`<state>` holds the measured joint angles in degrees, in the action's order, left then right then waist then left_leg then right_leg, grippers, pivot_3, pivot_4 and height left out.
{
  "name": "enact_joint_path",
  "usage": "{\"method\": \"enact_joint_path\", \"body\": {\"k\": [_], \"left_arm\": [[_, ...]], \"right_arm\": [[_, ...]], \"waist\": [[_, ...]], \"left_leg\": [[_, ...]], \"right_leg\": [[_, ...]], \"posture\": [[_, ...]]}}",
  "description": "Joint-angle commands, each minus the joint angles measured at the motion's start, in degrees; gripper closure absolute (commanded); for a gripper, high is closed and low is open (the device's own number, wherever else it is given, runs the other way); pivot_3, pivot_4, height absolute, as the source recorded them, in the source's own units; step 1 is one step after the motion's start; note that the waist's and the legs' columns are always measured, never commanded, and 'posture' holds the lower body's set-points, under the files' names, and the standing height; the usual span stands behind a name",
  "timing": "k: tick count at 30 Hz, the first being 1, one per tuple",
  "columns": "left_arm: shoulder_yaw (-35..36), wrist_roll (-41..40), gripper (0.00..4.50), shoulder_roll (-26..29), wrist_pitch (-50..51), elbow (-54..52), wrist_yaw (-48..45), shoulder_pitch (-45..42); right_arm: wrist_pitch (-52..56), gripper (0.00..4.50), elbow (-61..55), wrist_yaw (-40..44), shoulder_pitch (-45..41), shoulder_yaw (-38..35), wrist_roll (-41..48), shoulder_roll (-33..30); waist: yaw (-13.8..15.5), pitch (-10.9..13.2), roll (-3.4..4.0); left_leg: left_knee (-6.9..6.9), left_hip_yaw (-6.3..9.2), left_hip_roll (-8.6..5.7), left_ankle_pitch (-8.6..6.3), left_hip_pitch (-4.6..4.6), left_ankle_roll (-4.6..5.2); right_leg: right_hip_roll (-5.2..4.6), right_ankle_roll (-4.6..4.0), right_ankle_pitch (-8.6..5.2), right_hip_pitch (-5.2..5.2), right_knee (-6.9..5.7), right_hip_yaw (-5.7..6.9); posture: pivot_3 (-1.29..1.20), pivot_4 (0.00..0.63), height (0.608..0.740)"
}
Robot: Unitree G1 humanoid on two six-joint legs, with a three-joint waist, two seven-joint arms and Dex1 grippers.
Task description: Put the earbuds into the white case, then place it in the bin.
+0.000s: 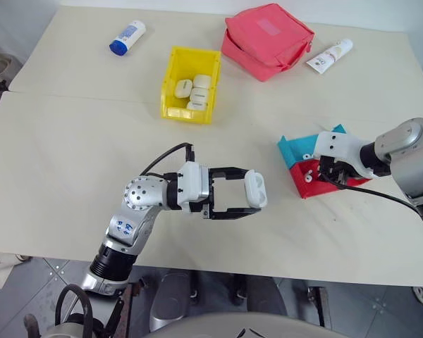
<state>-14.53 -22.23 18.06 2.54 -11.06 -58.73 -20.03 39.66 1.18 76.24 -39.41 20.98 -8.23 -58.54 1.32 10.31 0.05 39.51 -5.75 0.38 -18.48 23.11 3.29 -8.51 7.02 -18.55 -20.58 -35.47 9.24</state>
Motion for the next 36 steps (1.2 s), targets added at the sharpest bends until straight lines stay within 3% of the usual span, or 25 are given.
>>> {"method": "enact_joint_path", "body": {"k": [1, 15, 22, 36], "left_arm": [[0.4, -1.7, 1.73, 0.0, 0.1, -1.8, -1.0, -1.2], [2.6, -4.5, 1.73, 0.7, 2.5, 0.8, -4.7, -5.1], [2.8, -5.4, 1.73, 0.4, 3.9, 1.4, -6.0, -5.8], [3.5, -6.5, 1.73, -0.1, 4.3, 4.1, -8.1, -6.9]], "right_arm": [[2.0, 4.09, -2.9, -0.4, -0.5, -5.0, 2.6, -1.2], [7.2, 4.09, -18.7, -3.4, 7.6, -27.2, 24.7, 2.1], [6.4, 4.09, -25.2, -8.4, 11.0, -36.7, 36.6, 8.5], [9.1, 4.09, -39.5, -24.4, 15.6, -38.9, 57.5, 19.2]], "waist": [[0.0, 0.0, 0.07], [0.1, 0.1, 0.1], [0.2, 0.1, 0.1], [0.1, 0.1, 0.1]], "left_leg": [[0.0, 0.0, -0.01, 0.0, 0.0, 0.0], [-0.02, 0.11, -0.05, 0.0, 0.04, 0.0], [-0.02, 0.12, -0.06, 0.0, 0.04, 0.0], [-0.03, 0.2, -0.12, 0.0, 0.04, 0.01]], "right_leg": [[0.0, 0.0, 0.0, 0.0, 0.0, 0.0], [0.0, 0.0, 0.0, 0.02, 0.01, 0.01], [0.01, 0.0, 0.0, 0.02, 0.0, 0.01], [0.0, 0.0, 0.0, 0.02, -0.03, -0.01]], "posture": [[0.0, 0.15, 0.74], [0.0, 0.15, 0.74], [0.0, 0.15, 0.74], [0.0, 0.15, 0.74]]}}
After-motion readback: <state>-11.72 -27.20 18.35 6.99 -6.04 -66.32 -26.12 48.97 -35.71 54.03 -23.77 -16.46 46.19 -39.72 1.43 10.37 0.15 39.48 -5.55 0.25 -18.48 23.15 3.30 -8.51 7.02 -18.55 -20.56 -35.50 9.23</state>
